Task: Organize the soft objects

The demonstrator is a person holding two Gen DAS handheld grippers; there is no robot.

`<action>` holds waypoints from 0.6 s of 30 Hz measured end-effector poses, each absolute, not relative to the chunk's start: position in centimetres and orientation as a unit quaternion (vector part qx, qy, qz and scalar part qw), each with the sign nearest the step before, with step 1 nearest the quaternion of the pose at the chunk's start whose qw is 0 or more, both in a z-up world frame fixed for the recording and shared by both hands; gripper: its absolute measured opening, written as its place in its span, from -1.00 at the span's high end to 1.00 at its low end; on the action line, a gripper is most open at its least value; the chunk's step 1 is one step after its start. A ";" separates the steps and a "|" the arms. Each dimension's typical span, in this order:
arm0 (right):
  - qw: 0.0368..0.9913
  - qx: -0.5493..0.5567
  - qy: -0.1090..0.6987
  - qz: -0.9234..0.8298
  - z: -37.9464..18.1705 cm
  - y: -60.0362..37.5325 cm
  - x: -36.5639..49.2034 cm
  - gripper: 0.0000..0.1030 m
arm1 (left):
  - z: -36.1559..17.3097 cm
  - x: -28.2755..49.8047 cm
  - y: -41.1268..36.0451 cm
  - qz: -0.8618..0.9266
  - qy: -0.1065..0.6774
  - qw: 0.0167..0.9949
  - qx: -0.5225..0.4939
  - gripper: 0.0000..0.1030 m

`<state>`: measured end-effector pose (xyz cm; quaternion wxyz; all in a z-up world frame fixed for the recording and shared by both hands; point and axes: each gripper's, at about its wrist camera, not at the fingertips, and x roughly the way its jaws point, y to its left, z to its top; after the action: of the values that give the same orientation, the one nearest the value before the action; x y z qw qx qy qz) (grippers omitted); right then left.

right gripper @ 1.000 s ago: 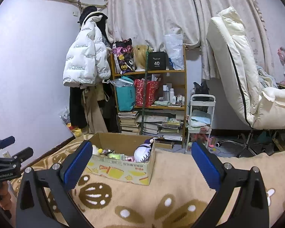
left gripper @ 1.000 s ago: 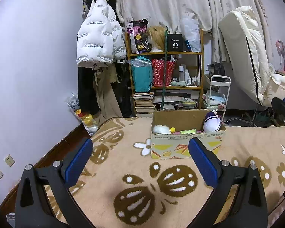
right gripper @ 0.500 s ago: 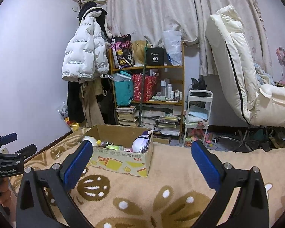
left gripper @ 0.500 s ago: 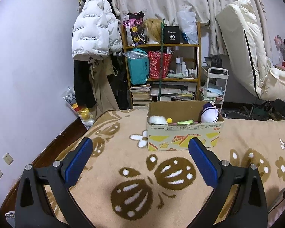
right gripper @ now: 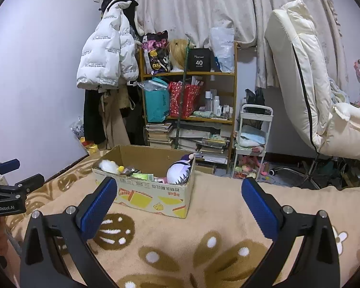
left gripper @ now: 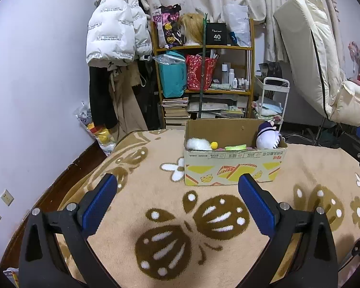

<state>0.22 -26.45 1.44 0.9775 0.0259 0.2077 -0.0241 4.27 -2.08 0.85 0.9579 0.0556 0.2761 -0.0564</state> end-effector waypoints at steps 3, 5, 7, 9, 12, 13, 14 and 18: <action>0.978 0.026 0.204 -0.028 1.3 -26.6 0.3 -1.00 | 0.8 4.5 -2.2 -0.055 0.277 0.958 0.054 -0.94; 0.978 0.029 0.202 -0.028 1.2 -26.6 0.5 -1.00 | 0.6 4.7 -2.3 -0.054 0.279 0.957 0.057 -0.94; 0.979 0.028 0.202 -0.029 1.2 -26.6 0.4 -1.00 | 0.4 4.8 -2.4 -0.052 0.282 0.956 0.060 -0.94; 0.978 0.030 0.203 -0.028 1.2 -26.7 0.5 -1.00 | 0.3 4.8 -2.5 -0.050 0.282 0.956 0.063 -0.94; 0.978 0.030 0.202 -0.028 1.2 -26.8 0.5 -1.00 | 0.3 4.7 -2.5 -0.051 0.279 0.957 0.063 -0.94; 0.978 0.029 0.202 -0.029 1.2 -26.8 0.5 -1.00 | 0.4 4.6 -2.5 -0.050 0.278 0.957 0.064 -0.94; 0.978 0.029 0.203 -0.028 1.2 -26.8 0.5 -1.00 | 0.4 4.6 -2.5 -0.049 0.277 0.957 0.066 -0.94; 0.978 0.029 0.203 -0.029 1.2 -26.8 0.5 -1.00 | 0.3 4.5 -2.5 -0.044 0.280 0.956 0.071 -0.94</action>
<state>0.45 -26.77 1.20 0.9783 0.0285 0.2031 -0.0287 4.49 -2.46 0.33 0.9563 0.0710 0.2801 -0.0436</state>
